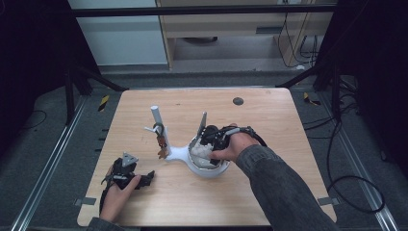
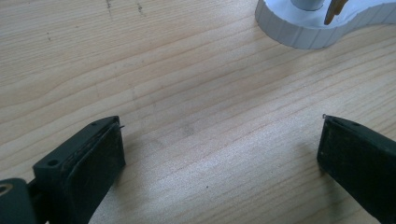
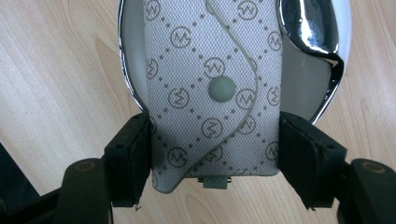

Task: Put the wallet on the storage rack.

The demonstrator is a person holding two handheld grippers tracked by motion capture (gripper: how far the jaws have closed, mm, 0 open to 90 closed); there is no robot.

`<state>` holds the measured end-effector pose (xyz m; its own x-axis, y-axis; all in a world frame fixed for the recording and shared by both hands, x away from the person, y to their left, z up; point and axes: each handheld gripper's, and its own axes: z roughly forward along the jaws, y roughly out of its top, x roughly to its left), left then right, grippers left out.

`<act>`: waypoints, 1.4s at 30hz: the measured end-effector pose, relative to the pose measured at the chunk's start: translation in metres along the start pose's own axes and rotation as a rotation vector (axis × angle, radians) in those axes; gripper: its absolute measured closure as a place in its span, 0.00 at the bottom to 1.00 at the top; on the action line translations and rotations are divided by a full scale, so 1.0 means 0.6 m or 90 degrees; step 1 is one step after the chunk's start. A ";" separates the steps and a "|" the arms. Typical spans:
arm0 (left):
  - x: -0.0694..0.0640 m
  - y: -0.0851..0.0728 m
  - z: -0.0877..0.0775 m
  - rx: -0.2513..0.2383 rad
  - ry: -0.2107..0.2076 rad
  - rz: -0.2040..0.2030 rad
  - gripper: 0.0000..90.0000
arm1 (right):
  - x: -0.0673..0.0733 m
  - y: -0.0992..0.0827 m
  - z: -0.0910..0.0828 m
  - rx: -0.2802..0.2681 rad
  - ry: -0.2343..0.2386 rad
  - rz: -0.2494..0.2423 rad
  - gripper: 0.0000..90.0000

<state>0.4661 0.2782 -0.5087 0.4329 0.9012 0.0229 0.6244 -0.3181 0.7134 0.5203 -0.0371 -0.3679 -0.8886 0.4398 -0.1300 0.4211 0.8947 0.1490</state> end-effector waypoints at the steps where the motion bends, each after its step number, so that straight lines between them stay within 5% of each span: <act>1: 0.000 0.000 0.000 0.000 0.000 0.000 0.00 | 0.000 0.000 0.000 0.000 0.000 0.000 0.34; 42: 0.000 0.000 0.000 0.000 -0.001 0.001 0.00 | -0.006 0.007 0.014 -0.018 0.003 0.009 0.34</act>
<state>0.4662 0.2780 -0.5087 0.4343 0.9005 0.0227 0.6243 -0.3191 0.7131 0.5266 -0.0344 -0.3752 -0.8834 0.4520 -0.1234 0.4285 0.8859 0.1778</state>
